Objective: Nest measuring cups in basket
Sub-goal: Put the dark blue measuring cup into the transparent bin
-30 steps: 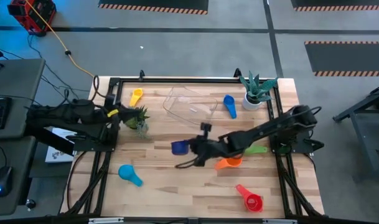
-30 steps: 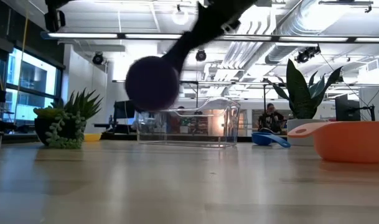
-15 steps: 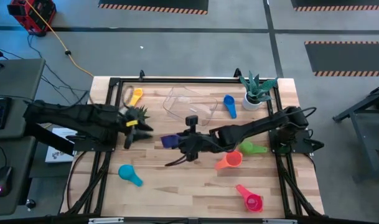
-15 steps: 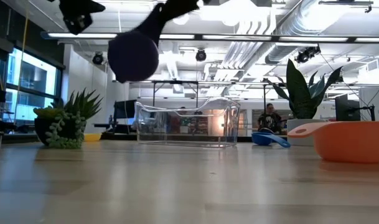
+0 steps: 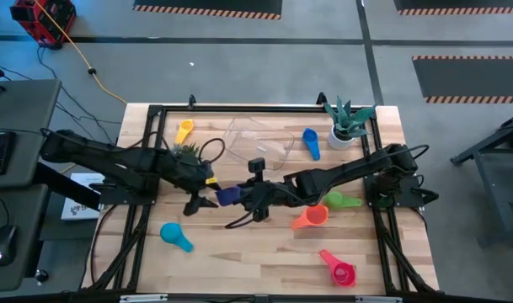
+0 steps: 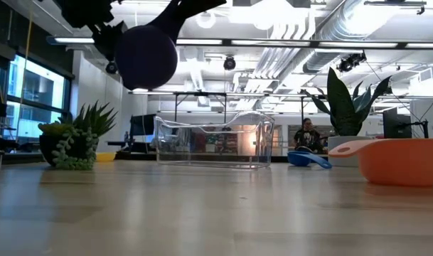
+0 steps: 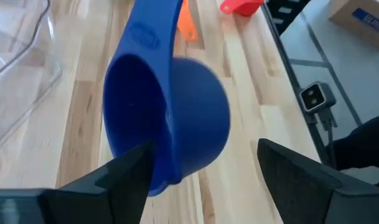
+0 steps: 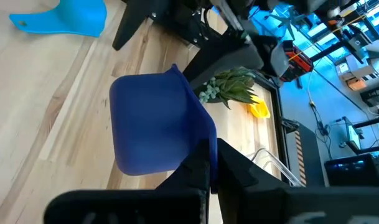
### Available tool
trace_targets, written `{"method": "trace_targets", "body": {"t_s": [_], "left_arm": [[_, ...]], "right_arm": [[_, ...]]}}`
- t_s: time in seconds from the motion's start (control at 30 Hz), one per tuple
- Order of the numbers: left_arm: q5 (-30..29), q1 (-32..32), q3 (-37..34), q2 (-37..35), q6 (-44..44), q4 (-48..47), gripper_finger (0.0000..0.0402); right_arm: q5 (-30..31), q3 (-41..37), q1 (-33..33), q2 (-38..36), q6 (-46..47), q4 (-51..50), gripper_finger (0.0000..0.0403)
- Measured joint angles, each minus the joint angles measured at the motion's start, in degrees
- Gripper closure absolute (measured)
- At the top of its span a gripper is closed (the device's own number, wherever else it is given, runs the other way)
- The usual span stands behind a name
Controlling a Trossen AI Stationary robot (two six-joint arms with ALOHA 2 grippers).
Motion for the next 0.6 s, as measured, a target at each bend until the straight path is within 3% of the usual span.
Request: {"method": "trace_targets", "body": {"t_s": [0.17,0.27,0.37,0.5,0.6], "left_arm": [[0.5,0.0,0.0,0.3,0.0,0.0,0.0130],[1.3,0.0,0.0,0.7,1.2,0.1,0.0155],[1.3,0.0,0.0,2.1,2.5,0.0,0.0224],[1.6,-0.1,0.1,3.4,2.7,0.8,0.0361],[1.7,-0.2,0.3,3.3,2.5,0.9,0.0381]], "right_arm": [[-0.4,0.0,0.0,0.0,-0.4,0.9,0.0403],[-0.2,0.0,0.0,0.0,-2.0,2.1,0.0403],[-0.1,0.0,0.0,0.0,-3.7,3.0,0.0403],[0.1,0.0,0.0,0.0,-4.6,2.9,0.0399],[1.9,0.0,0.2,0.1,-3.0,2.6,0.0386]]}}
